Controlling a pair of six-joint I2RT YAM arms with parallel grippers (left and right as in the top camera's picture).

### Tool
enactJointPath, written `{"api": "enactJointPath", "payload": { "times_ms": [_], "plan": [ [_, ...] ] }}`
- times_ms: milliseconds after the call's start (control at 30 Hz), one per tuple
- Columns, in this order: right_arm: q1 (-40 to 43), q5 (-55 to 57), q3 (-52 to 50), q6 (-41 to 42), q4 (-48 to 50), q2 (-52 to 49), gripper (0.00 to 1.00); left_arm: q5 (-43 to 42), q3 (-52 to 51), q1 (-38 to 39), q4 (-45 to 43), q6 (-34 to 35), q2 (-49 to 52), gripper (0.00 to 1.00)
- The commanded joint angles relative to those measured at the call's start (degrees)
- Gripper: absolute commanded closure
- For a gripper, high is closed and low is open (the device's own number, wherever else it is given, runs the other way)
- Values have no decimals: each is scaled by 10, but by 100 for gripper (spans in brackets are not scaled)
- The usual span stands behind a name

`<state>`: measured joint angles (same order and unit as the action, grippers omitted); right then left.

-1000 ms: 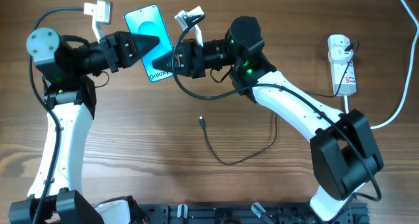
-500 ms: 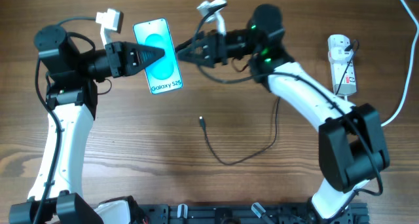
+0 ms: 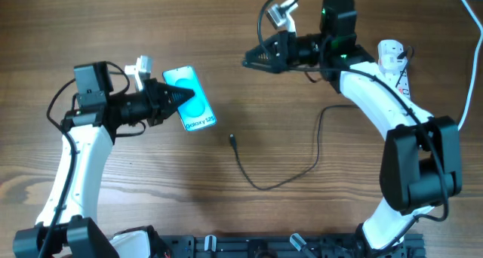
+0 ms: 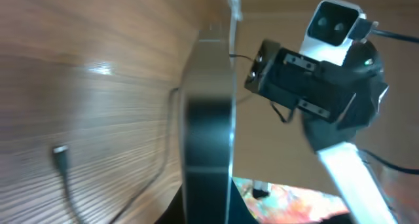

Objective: Plug charger to phone and switch on socket
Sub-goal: 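Withdraw the right gripper to the upper right of the table, then lower the phone flat onto the table with the left gripper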

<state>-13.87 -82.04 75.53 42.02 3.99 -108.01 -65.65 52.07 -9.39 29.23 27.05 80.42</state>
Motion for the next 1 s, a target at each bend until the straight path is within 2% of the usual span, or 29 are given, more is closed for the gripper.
{"api": "enactJointPath", "payload": {
  "times_ms": [0,100,200,300,433,500,633,967],
  "plan": [
    [0,195,-1,-155,-132,-13,1,28,-22,3,21,-33,-8,96],
    [-5,431,-1,-165,-268,-13,0,28,-42,4,38,-33,-8,96],
    [-7,582,-1,-165,-337,-13,0,30,-59,13,38,-35,-8,96],
    [-7,660,-1,-165,-371,-13,0,55,-74,34,39,-28,-8,96],
    [-7,706,-1,-165,-376,-13,0,111,-83,72,38,9,-8,96],
    [-7,709,-1,-165,-375,-13,0,113,-83,90,33,9,-8,96],
    [-7,712,-1,-165,-355,-13,0,113,-83,121,23,53,-8,96],
    [-7,717,-1,-163,-295,-13,0,112,-83,180,16,262,-8,96]
  ]
}}
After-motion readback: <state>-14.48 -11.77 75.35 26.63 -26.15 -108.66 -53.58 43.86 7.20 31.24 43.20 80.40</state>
